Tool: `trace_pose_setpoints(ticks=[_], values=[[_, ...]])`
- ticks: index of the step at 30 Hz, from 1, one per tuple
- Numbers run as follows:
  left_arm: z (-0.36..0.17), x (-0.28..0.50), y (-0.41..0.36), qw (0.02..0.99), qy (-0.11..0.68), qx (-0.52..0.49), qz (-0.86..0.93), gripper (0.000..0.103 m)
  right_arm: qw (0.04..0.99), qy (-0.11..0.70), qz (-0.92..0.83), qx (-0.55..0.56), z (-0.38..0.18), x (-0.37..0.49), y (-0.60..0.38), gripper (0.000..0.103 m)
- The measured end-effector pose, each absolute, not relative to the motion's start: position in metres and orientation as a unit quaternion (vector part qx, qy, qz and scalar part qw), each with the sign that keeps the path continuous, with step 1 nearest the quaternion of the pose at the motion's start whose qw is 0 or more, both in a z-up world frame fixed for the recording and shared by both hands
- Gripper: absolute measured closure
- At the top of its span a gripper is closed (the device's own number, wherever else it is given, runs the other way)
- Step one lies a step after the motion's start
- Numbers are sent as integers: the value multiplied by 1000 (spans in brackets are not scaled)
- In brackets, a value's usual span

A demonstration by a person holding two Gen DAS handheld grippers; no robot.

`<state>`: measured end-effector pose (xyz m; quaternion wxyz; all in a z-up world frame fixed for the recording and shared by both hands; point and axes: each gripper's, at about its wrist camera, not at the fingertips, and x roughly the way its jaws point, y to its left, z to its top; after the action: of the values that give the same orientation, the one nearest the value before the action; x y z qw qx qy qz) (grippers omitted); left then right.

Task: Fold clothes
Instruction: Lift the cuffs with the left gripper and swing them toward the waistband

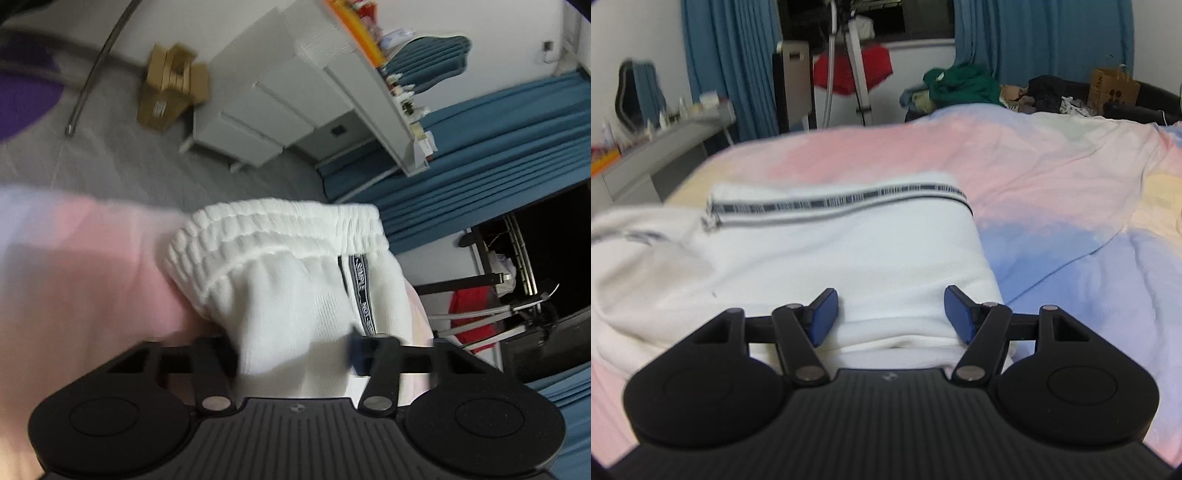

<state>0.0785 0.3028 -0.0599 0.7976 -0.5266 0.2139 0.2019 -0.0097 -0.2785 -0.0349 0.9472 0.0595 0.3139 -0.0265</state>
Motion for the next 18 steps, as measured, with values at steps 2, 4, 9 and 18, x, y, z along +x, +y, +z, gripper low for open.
trace_pose_setpoints(ticks=[2, 4, 9, 18], values=[[-43, 80, 292, 829, 203, -478, 207, 79, 947, 316, -29, 43, -37, -8, -274, 36], [-24, 81, 276, 861, 192, -423, 205, 82, 947, 319, -29, 39, -38, -7, -272, 36], [29, 81, 220, 926, 162, -286, 186, 85, 944, 321, -21, 69, -32, -8, -282, 36], [115, 64, 47, 977, 97, -147, 121, 86, 939, 318, -37, 130, -14, -16, -305, 38]])
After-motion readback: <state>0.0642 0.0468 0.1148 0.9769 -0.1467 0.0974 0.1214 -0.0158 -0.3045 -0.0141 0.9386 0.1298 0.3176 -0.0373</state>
